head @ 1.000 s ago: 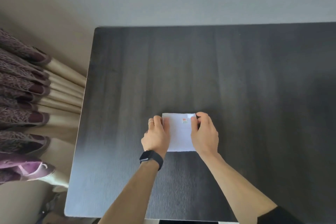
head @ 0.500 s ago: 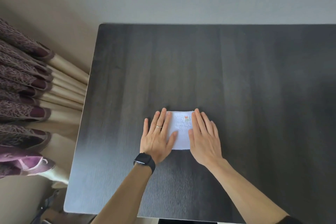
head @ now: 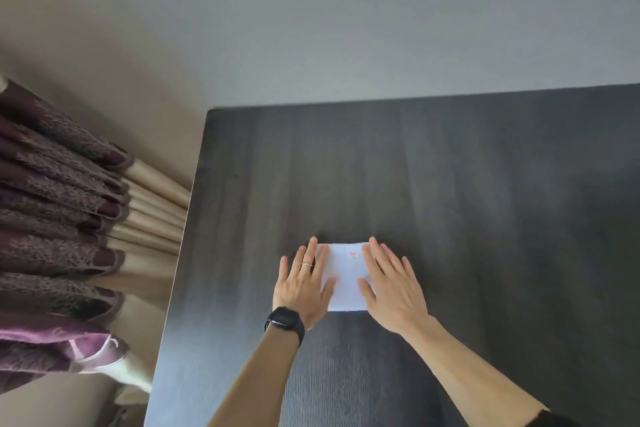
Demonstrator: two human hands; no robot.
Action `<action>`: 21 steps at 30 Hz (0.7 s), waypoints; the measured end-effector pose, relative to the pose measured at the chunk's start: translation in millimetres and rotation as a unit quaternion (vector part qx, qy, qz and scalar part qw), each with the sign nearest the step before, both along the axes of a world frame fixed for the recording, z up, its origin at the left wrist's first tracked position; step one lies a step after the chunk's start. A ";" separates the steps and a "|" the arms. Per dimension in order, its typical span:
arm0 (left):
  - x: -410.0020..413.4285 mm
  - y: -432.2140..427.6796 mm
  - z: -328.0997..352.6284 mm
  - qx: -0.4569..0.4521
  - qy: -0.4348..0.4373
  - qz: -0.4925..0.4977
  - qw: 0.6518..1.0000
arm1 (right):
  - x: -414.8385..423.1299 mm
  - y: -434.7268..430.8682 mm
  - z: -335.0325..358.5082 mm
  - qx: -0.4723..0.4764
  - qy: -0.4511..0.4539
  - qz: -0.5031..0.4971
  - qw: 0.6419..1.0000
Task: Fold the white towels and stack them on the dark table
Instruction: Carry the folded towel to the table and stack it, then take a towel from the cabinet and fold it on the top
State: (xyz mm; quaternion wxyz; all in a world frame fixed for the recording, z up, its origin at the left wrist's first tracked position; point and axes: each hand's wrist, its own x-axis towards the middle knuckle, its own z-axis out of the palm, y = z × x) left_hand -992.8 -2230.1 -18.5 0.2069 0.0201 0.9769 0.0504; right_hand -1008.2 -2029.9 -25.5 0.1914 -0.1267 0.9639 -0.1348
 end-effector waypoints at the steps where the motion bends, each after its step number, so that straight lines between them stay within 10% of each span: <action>1: -2.2 2.1 10.4 -0.013 -0.015 -0.003 1.000 | -4.7 4.0 13.3 -0.007 -0.019 0.000 1.000; 7: -2.5 26.6 85.5 0.034 -0.046 0.041 0.998 | -15.9 42.5 111.2 -0.066 0.050 -0.067 0.994; 21: -40.2 138.5 251.5 0.254 0.219 -0.092 0.938 | 66.2 138.2 263.5 -0.122 0.340 -0.272 0.892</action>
